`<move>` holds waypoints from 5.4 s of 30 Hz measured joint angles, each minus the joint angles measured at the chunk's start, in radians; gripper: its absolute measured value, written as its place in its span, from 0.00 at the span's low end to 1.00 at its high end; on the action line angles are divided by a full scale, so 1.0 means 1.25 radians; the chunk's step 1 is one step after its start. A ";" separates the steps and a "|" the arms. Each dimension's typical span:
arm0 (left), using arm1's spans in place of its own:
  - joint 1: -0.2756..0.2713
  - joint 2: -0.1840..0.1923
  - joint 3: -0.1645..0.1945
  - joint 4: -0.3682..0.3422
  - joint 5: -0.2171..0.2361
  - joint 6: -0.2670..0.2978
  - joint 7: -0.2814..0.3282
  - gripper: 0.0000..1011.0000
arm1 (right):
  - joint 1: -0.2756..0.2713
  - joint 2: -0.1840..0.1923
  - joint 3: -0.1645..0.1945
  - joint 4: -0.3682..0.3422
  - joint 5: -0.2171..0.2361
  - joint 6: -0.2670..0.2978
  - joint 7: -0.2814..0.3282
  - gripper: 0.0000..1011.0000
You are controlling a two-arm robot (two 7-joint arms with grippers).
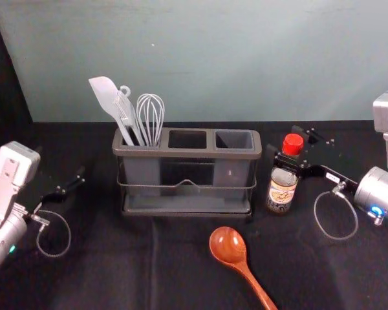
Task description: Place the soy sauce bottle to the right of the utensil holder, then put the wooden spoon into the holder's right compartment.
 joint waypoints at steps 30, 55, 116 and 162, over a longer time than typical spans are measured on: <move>0.000 0.000 0.000 0.000 0.000 0.000 0.000 1.00 | -0.150 0.026 0.094 -0.194 -0.093 -0.035 -0.145 0.99; 0.000 0.000 0.000 0.000 0.000 0.000 0.000 1.00 | -0.226 0.080 0.145 -0.418 0.043 0.211 -0.085 0.99; 0.000 0.000 0.000 0.000 0.000 0.000 0.000 1.00 | 0.164 -0.032 -0.270 -0.170 -0.040 0.852 -0.102 0.99; 0.000 0.000 0.000 0.000 0.000 0.000 0.000 1.00 | 0.225 -0.080 -0.337 -0.129 -0.173 0.878 -0.048 0.99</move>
